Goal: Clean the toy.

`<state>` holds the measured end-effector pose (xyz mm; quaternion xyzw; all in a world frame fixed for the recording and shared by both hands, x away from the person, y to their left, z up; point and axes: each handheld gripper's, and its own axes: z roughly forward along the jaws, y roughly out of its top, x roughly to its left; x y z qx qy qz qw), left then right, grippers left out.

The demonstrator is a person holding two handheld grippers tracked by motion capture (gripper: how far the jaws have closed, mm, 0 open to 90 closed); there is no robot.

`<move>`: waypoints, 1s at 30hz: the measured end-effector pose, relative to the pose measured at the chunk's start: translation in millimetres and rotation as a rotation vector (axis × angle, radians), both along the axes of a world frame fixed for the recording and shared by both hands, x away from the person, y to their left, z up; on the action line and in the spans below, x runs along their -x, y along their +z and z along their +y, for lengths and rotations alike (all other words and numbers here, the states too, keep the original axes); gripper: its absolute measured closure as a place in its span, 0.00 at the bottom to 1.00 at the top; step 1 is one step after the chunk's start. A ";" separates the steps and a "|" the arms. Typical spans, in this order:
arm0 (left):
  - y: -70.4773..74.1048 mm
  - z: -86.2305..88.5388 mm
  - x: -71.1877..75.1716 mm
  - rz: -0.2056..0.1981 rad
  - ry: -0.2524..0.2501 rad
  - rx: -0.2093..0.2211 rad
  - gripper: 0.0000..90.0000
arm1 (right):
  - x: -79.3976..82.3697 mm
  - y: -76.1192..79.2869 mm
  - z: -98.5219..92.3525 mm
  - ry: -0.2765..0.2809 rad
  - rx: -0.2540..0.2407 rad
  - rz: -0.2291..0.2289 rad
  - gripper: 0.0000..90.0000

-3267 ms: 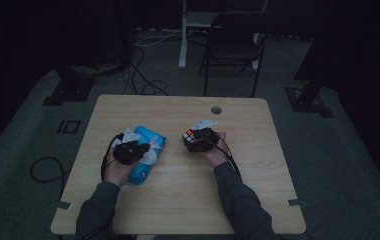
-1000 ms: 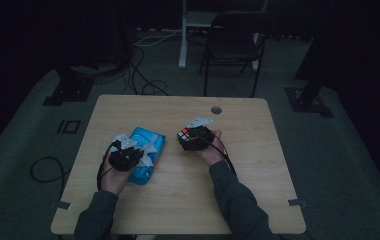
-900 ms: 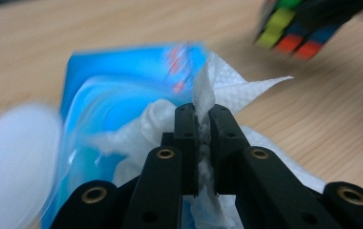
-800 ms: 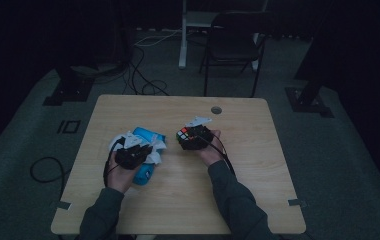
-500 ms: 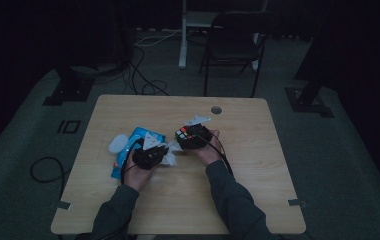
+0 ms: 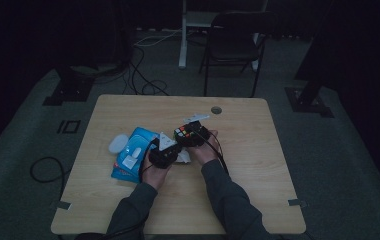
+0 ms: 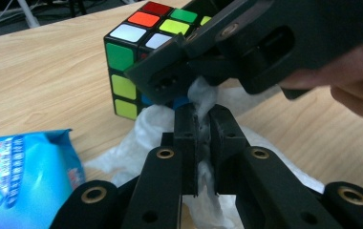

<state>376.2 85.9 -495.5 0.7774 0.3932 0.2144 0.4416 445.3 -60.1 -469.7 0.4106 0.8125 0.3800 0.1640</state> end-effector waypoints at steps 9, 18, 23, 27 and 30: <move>-9.5 -10.8 -4.2 0.008 0.005 -0.005 0.94 | -2.0 -0.6 -8.5 -0.048 -0.014 0.015 0.38; -14.3 -21.5 -2.1 0.008 -0.021 0.007 0.94 | -3.1 1.1 -9.8 -0.063 -0.039 0.010 0.38; -9.6 -25.2 -2.0 -0.026 -0.019 0.025 0.94 | -2.5 -1.0 -6.3 -0.057 -0.041 0.024 0.38; -8.0 -26.0 -2.4 -0.047 0.006 0.045 0.94 | -2.8 -1.0 -6.2 -0.059 -0.052 0.027 0.38; -9.6 -26.6 -2.7 -0.046 0.021 0.051 0.94 | -2.7 -0.1 -6.8 -0.060 -0.056 0.026 0.38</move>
